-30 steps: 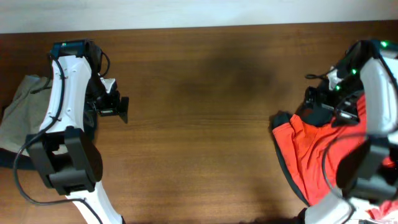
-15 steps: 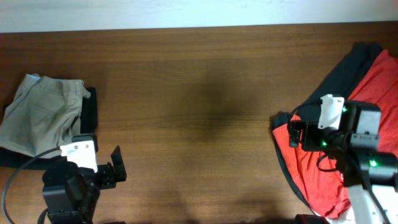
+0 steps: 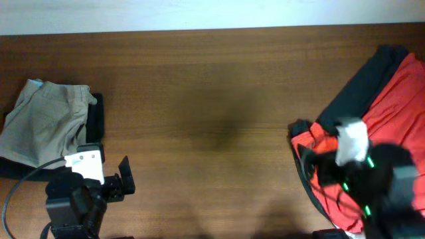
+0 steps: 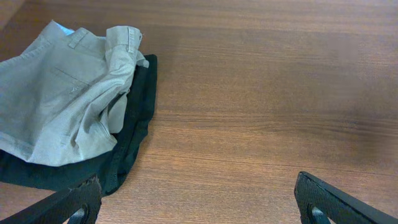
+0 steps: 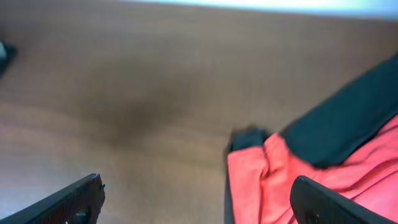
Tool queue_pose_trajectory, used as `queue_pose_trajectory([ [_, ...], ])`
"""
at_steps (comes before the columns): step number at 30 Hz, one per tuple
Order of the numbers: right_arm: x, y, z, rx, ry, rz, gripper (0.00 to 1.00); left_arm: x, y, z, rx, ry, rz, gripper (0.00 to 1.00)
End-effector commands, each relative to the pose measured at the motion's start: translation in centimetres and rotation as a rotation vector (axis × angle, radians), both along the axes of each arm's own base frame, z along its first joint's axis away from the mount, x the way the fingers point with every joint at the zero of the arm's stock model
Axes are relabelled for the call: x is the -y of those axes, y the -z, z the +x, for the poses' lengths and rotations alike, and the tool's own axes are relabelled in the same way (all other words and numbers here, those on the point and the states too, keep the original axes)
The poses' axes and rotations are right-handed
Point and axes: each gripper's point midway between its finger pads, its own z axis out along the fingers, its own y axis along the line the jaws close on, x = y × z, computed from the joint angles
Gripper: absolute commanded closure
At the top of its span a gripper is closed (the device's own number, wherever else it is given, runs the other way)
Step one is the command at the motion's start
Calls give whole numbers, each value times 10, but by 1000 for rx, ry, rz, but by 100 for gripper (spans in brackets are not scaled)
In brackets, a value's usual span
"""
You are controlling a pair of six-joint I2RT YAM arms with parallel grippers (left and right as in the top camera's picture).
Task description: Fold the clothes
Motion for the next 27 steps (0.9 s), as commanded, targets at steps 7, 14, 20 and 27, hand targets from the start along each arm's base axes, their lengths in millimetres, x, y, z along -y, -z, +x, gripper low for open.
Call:
queue_pose_trajectory([
  [7, 24, 12, -8, 531, 128, -24, 1, -1, 1, 0, 2, -8, -3, 1],
  [14, 37, 44, 26, 807, 222, -10, 1, -1, 1, 0, 2, -8, -3, 1],
  [20, 34, 127, 34, 500, 184, -48, 1, -1, 1, 0, 2, -8, -3, 1],
  [27, 40, 127, 34, 498, 208, -47, 2, -1, 1, 0, 2, -8, -3, 1],
])
